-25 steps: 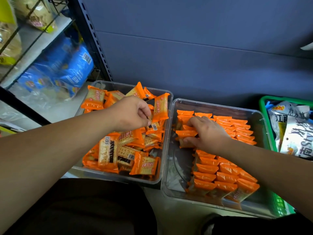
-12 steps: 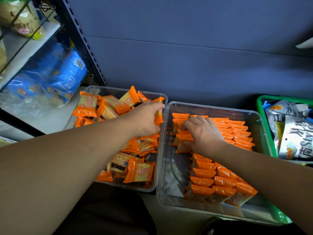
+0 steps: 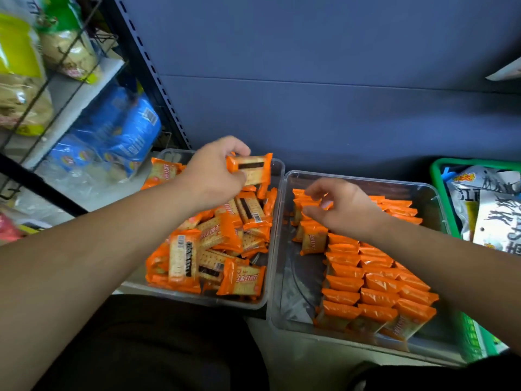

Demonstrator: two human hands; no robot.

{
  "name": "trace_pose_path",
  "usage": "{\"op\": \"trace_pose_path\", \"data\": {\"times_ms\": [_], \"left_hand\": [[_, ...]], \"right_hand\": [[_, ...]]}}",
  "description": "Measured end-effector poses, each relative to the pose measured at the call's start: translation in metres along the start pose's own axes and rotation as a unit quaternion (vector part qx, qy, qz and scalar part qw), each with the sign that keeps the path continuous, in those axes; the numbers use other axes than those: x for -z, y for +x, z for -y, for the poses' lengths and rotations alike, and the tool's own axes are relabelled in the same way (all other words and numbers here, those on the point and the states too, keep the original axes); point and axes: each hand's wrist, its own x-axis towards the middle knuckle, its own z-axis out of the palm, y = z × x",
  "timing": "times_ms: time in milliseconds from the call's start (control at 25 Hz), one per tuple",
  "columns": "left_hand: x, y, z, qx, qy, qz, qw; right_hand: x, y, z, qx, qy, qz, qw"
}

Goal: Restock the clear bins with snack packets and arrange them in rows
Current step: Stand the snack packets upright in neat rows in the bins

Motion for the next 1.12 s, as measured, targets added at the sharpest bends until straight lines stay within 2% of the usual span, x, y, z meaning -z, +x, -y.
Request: {"op": "trace_pose_path", "data": {"times_ms": [80,160,240,280,400,480,560,600,680,800,1000,1120], "left_hand": [[0.02,-0.019,-0.003,0.07,-0.133,-0.004,0.989],[0.034,-0.039,-0.008,0.105,-0.191,0.003,0.976],[0.042,-0.06,-0.012,0.112,-0.251,0.021,0.961],[0.044,-0.069,-0.011,0.106,-0.259,0.027,0.96],[0.045,-0.08,0.002,0.081,-0.15,0.018,0.985],[0.045,-0.074,0.019,0.045,0.059,0.031,0.997],[0.048,-0.067,0.035,0.013,0.296,0.097,0.95],[0.049,-0.066,0.042,0.015,0.351,0.137,0.926],[0.052,-0.061,0.051,0.03,0.351,0.191,0.916],[0.042,-0.051,0.055,-0.031,0.345,0.166,0.923],[0.012,-0.041,0.042,-0.068,0.428,0.171,0.885],[0.017,-0.035,0.031,-0.053,0.356,0.12,0.925]], "right_hand": [[0.008,-0.003,0.036,-0.052,0.205,0.027,0.977],[0.012,-0.008,0.071,-0.064,0.365,0.09,0.924],[0.01,-0.013,0.099,-0.051,0.458,0.113,0.88],[0.009,-0.015,0.111,-0.047,0.474,0.108,0.873],[0.005,-0.019,0.126,-0.05,0.436,0.068,0.896],[0.002,-0.021,0.125,-0.069,0.38,0.04,0.921],[-0.001,-0.026,0.124,-0.101,0.345,0.008,0.933],[-0.003,-0.03,0.124,-0.114,0.346,0.003,0.931],[-0.004,-0.041,0.126,-0.136,0.374,0.022,0.917],[0.002,-0.051,0.127,-0.165,0.398,0.053,0.901],[0.003,-0.042,0.124,-0.165,0.362,-0.02,0.917],[0.008,-0.036,0.121,-0.139,0.335,-0.044,0.931]]}}
